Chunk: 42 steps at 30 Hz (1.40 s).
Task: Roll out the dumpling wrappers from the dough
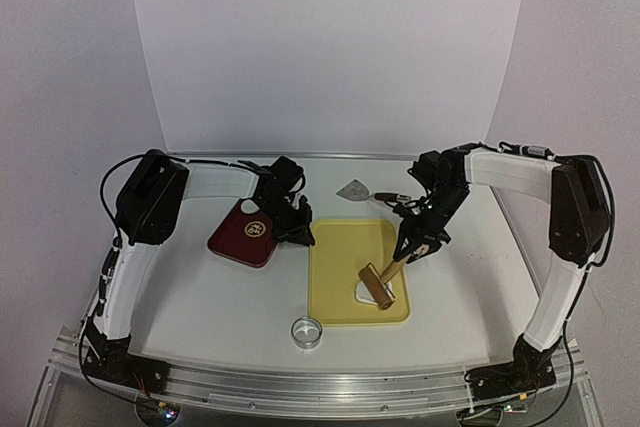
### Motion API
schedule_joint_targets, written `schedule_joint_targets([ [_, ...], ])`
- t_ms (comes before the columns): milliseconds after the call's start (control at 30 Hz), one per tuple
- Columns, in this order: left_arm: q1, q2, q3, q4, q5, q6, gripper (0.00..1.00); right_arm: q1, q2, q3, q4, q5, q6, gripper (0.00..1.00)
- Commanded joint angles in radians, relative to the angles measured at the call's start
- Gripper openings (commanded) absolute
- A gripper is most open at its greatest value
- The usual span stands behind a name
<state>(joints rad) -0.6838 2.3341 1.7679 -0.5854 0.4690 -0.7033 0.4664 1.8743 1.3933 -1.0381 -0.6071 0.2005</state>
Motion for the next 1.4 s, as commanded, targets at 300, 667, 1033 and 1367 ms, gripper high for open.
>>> schedule_joint_targets([
  [300,-0.016,0.082,-0.024,-0.074,-0.067,0.064,0.00,0.089,0.195,-0.046,0.092,0.402,0.053,0.00],
  [667,-0.016,0.091,-0.002,-0.076,-0.063,0.062,0.00,0.121,0.228,-0.024,0.092,0.422,0.066,0.00],
  [1033,-0.016,0.099,0.011,-0.079,-0.059,0.059,0.00,0.140,0.245,-0.008,0.093,0.429,0.068,0.00],
  [1367,-0.016,0.101,0.012,-0.078,-0.058,0.060,0.00,0.161,0.250,0.014,0.114,0.390,0.049,0.00],
])
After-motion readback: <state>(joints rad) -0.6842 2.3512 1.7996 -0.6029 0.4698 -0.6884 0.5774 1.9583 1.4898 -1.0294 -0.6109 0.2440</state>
